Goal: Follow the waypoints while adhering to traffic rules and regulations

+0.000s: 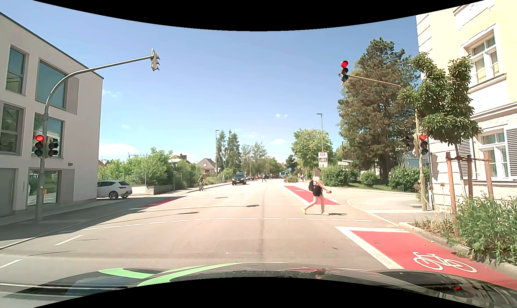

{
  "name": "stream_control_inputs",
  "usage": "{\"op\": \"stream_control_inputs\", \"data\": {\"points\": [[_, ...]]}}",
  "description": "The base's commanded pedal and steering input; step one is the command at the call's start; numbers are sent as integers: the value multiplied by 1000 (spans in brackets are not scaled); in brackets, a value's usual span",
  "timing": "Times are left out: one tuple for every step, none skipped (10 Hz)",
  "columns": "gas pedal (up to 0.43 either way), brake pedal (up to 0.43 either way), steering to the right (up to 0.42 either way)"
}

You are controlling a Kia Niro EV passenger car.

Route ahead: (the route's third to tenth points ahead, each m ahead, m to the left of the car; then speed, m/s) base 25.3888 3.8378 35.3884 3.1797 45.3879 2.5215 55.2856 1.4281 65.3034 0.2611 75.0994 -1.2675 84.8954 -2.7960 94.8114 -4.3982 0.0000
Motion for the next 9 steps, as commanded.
{"op": "stream_control_inputs", "data": {"points": [[0, 299, -9], [0, 299, -9], [0, 299, -9], [0, 299, -9], [0, 299, -9], [0, 299, -9], [0, 299, -9], [0, 299, -9], [0, 299, -9]]}}
